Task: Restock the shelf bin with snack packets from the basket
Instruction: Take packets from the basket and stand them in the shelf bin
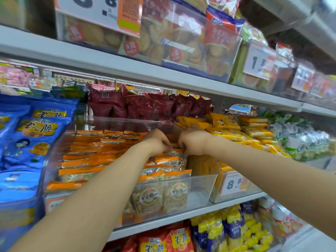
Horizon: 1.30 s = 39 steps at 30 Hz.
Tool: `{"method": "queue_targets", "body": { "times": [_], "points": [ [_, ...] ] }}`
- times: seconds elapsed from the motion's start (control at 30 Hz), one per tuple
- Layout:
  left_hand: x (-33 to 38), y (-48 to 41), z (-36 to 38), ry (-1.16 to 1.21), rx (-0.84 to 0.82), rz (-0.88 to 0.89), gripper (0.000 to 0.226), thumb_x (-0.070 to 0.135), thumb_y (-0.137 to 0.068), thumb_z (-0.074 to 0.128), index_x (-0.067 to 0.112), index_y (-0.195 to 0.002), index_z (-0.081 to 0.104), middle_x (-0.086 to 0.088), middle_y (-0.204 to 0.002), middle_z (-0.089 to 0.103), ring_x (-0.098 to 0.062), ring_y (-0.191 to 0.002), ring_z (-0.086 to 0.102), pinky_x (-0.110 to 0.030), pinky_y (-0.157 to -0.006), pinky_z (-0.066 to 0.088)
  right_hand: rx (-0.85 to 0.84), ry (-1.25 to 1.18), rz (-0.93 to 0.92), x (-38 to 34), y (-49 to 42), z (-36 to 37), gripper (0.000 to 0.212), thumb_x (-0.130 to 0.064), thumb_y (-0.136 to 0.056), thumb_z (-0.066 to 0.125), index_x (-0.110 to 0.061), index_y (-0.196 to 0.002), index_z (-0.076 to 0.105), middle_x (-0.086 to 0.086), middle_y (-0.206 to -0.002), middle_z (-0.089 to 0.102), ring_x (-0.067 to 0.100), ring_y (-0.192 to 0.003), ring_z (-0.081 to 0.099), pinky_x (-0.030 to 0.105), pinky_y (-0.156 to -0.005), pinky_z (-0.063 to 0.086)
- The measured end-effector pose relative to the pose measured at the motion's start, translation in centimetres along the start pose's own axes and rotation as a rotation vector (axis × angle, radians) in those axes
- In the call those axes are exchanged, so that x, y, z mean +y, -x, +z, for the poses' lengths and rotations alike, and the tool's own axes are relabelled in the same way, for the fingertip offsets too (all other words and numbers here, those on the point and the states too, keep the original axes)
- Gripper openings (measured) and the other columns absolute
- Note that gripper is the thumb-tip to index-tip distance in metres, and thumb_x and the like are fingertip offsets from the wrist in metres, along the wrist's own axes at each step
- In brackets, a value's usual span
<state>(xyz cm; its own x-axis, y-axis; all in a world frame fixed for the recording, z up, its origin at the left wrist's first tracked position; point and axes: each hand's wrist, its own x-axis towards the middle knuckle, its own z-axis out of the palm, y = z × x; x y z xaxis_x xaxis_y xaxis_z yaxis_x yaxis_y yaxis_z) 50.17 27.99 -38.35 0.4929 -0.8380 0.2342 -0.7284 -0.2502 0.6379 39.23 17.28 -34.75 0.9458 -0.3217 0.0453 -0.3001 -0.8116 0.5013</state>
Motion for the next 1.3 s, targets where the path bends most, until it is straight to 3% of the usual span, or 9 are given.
{"method": "queue_targets", "body": {
  "times": [0.13,0.2,0.4,0.57,0.63,0.73,0.83,1.0,1.3],
  "points": [
    [-0.1,0.0,0.0,0.010,0.062,0.034,0.013,0.021,-0.082,0.076,0.020,-0.094,0.078,0.005,-0.100,0.072,-0.008,-0.085,0.060,-0.020,-0.073,0.048,0.119,-0.018,0.028,0.2,1.6,0.3,0.015,-0.022,-0.088,0.062,-0.021,-0.102,0.066,0.004,-0.107,0.062,0.026,-0.111,0.050,0.034,-0.097,0.031],
    [0.0,0.1,0.0,0.023,0.067,0.037,0.011,0.023,-0.081,0.077,0.022,-0.092,0.078,0.006,-0.097,0.073,-0.008,-0.088,0.062,-0.024,-0.081,0.049,0.256,0.031,0.021,0.4,2.7,0.3,0.017,-0.017,-0.088,0.057,-0.022,-0.099,0.068,0.004,-0.099,0.065,0.027,-0.109,0.052,0.037,-0.101,0.031],
    [3.5,2.1,0.4,0.040,0.165,0.153,0.007,0.020,-0.077,0.075,0.019,-0.078,0.068,0.001,-0.083,0.067,-0.014,-0.075,0.061,-0.026,-0.062,0.047,0.782,-0.055,-0.024,2.3,7.9,0.6,0.014,-0.010,-0.076,0.065,-0.014,-0.087,0.071,0.002,-0.080,0.066,0.027,-0.078,0.056,0.038,-0.069,0.040],
    [8.5,5.9,3.1,-0.001,0.257,0.250,0.021,0.014,-0.075,0.058,0.023,-0.065,0.041,0.004,-0.064,0.051,-0.027,-0.062,0.049,-0.037,-0.060,0.043,0.949,-0.275,0.090,3.8,14.2,2.4,0.008,-0.012,-0.080,0.064,-0.012,-0.088,0.065,0.001,-0.084,0.059,0.021,-0.067,0.057,0.033,-0.054,0.045],
    [10.5,7.8,5.1,-0.009,0.264,0.312,0.020,0.013,-0.074,0.057,0.023,-0.064,0.042,0.005,-0.061,0.050,-0.026,-0.063,0.047,-0.037,-0.060,0.043,0.921,-0.364,0.156,4.0,17.1,4.2,0.008,-0.013,-0.082,0.066,-0.013,-0.089,0.063,-0.002,-0.082,0.058,0.015,-0.060,0.051,0.027,-0.045,0.042],
    [12.9,10.0,9.6,0.015,0.231,0.371,0.025,0.009,-0.074,0.058,0.023,-0.062,0.041,0.005,-0.059,0.052,-0.024,-0.062,0.052,-0.040,-0.059,0.045,0.831,-0.480,0.228,4.2,21.7,7.9,0.009,-0.014,-0.083,0.068,-0.013,-0.091,0.064,-0.006,-0.076,0.057,0.006,-0.059,0.043,0.020,-0.049,0.035],
    [14.2,11.5,15.6,0.041,0.089,0.377,0.026,0.008,-0.074,0.060,0.022,-0.062,0.041,0.005,-0.059,0.050,-0.022,-0.063,0.051,-0.040,-0.060,0.044,0.707,-0.567,0.335,4.0,26.3,12.7,0.011,-0.013,-0.082,0.069,-0.010,-0.092,0.065,-0.006,-0.072,0.055,0.013,-0.061,0.050,0.027,-0.053,0.040],
    [13.7,13.3,26.7,0.045,-0.125,0.277,0.022,0.007,-0.072,0.059,0.021,-0.061,0.046,0.006,-0.060,0.051,-0.021,-0.066,0.051,-0.034,-0.060,0.039,0.433,-0.687,0.516,2.9,33.2,22.8,0.018,-0.026,-0.078,0.063,-0.022,-0.096,0.067,-0.005,-0.081,0.068,0.022,-0.075,0.063,0.035,-0.067,0.052],
    [9.3,19.4,44.5,0.079,-0.534,0.028,0.026,0.009,-0.071,0.069,0.020,-0.057,0.051,0.000,-0.062,0.057,-0.021,-0.068,0.057,-0.029,-0.061,0.041,-0.050,-0.972,0.688,-3.8,42.5,40.5,0.013,-0.019,-0.080,0.067,-0.021,-0.093,0.070,-0.006,-0.088,0.070,0.008,-0.073,0.055,0.025,-0.070,0.044]
  ]
}}
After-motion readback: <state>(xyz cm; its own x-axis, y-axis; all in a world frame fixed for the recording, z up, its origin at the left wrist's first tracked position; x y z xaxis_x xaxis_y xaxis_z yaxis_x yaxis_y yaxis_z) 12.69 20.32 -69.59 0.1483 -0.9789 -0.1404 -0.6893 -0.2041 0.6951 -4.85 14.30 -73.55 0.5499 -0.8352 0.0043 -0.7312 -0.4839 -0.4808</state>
